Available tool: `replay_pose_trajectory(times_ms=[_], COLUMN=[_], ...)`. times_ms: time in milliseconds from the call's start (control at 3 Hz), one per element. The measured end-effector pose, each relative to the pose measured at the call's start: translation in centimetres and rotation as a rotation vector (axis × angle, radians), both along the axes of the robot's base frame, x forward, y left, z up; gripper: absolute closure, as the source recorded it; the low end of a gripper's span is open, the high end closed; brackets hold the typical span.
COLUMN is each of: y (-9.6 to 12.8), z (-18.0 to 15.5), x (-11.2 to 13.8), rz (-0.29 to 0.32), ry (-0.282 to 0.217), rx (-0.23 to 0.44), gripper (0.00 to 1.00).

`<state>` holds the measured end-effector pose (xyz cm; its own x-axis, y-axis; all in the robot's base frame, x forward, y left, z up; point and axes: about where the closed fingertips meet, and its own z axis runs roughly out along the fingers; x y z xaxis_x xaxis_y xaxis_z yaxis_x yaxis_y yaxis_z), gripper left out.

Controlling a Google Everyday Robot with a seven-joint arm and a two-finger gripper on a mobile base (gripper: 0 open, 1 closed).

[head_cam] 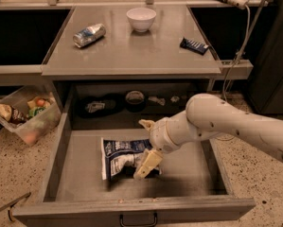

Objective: Pick blue chip bag from top drawer and place on counter

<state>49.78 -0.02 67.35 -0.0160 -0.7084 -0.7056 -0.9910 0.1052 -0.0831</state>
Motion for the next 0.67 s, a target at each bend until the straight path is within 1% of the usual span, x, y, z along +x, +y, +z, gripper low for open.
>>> replay_pose_trajectory(times_ms=[333,667], y=[0.2,1.1], z=[-0.7,-3.9], x=[0.0,0.7], rz=[0.002,0.005], ry=[0.017,0.067], rx=[0.008,0.01], gripper=[0.0,0.0])
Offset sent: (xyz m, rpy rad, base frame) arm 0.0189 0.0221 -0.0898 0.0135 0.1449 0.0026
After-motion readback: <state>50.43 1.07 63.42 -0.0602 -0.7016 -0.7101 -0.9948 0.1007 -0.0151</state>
